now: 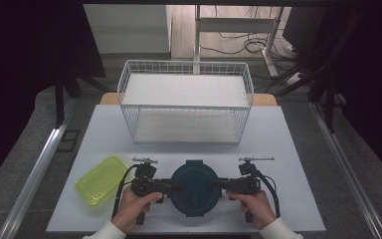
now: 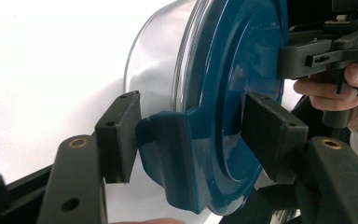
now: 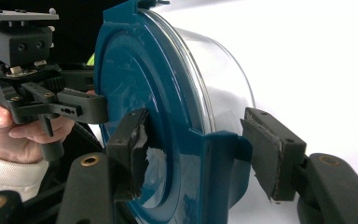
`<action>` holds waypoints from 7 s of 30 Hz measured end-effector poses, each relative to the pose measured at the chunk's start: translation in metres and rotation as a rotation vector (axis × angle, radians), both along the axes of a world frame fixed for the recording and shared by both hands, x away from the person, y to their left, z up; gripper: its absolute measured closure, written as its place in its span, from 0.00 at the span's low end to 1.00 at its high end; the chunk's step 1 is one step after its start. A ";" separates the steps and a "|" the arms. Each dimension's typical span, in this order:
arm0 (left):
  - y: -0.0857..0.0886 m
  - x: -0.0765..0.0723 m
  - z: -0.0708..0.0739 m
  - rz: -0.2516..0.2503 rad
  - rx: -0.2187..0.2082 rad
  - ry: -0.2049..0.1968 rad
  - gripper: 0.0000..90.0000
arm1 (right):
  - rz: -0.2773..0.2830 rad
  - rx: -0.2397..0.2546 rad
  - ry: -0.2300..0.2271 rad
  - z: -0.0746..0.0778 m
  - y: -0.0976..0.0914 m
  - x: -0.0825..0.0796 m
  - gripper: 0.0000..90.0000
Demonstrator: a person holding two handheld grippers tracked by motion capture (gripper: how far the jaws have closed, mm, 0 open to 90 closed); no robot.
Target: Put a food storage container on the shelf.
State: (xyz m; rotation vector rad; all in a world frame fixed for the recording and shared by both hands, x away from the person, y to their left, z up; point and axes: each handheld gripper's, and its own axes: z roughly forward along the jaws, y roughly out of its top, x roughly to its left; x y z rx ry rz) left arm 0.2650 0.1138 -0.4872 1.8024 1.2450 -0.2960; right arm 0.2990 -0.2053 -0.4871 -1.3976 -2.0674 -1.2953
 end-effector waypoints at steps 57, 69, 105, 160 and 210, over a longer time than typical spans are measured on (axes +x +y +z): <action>0.002 0.033 0.090 -0.007 -0.026 -0.188 0.46 | -0.022 0.012 -0.219 0.094 -0.002 0.025 0.46; 0.000 0.044 0.116 -0.010 -0.030 -0.232 0.46 | -0.025 0.012 -0.262 0.121 -0.004 0.034 0.46; 0.004 0.083 0.170 -0.013 -0.024 -0.303 0.46 | -0.017 0.025 -0.325 0.178 -0.001 0.075 0.47; 0.017 0.162 0.224 -0.043 -0.013 -0.308 0.46 | -0.039 0.047 -0.340 0.225 0.009 0.142 0.48; 0.052 0.262 0.158 0.127 -0.227 -0.081 0.43 | -0.117 0.067 -0.078 0.182 0.041 0.245 0.47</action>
